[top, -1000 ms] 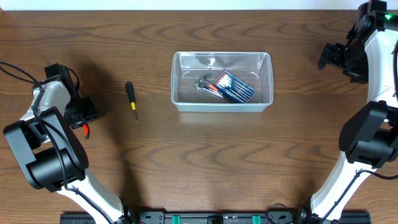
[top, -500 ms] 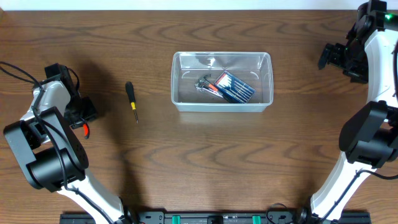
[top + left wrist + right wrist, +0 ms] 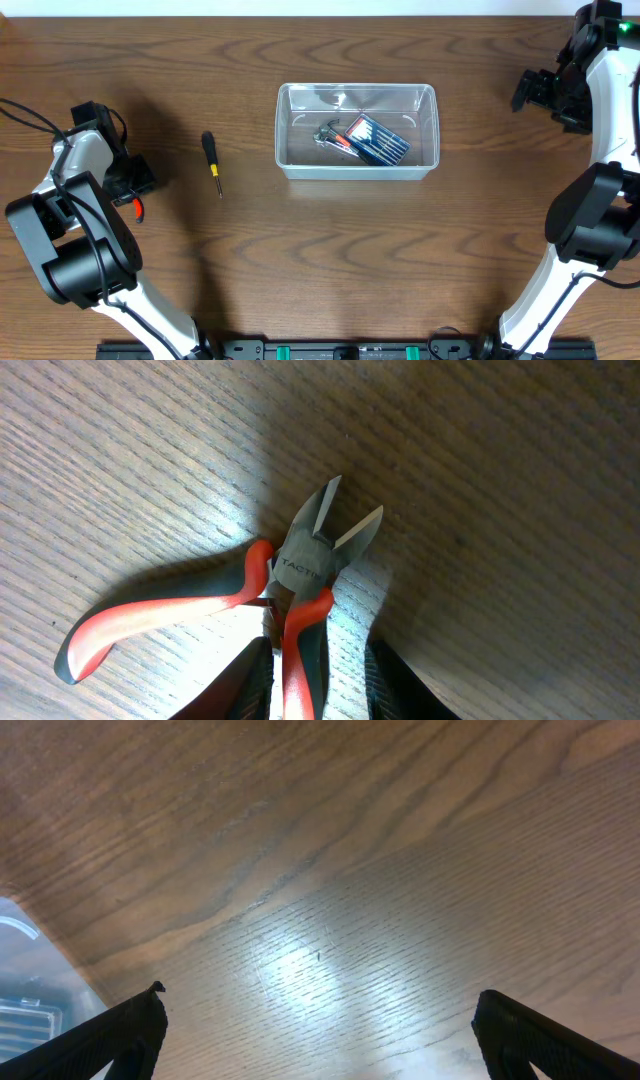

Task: Pack container
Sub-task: 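Close the left gripper on the pliers at the joint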

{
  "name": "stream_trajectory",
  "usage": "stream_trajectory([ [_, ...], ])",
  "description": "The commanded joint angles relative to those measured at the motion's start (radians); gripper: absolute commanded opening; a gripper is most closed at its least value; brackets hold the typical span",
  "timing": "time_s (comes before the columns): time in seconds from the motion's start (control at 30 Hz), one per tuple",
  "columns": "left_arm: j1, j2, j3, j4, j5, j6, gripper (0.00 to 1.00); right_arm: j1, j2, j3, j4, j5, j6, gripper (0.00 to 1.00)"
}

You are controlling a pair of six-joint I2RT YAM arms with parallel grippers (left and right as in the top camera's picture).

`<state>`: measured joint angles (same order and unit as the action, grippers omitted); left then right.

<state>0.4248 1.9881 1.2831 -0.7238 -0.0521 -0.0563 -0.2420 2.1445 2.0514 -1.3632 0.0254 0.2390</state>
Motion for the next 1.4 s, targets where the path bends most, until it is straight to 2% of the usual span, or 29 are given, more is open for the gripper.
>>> stream_trajectory([
  [0.0,0.009,0.032,-0.027,0.004,0.000,-0.009,0.30,0.001,0.001,0.000,0.003,0.000,0.018,0.99],
  [0.13,0.009,0.032,-0.029,0.004,0.000,-0.009,0.29,0.001,0.001,0.000,0.002,0.000,0.018,0.99],
  [0.2,0.009,0.032,-0.031,0.004,0.000,-0.009,0.25,0.001,0.001,0.000,0.002,0.000,0.018,0.99],
  [0.77,0.009,0.032,-0.032,0.004,0.000,-0.009,0.22,0.001,0.001,0.000,0.002,0.000,0.018,0.99],
  [0.83,0.009,0.032,-0.032,0.004,0.000,-0.009,0.19,0.001,0.001,0.000,0.002,0.000,0.018,0.99],
  [1.37,0.009,0.032,-0.032,0.004,0.000,-0.010,0.19,0.001,0.001,0.000,0.002,0.000,0.018,0.99],
])
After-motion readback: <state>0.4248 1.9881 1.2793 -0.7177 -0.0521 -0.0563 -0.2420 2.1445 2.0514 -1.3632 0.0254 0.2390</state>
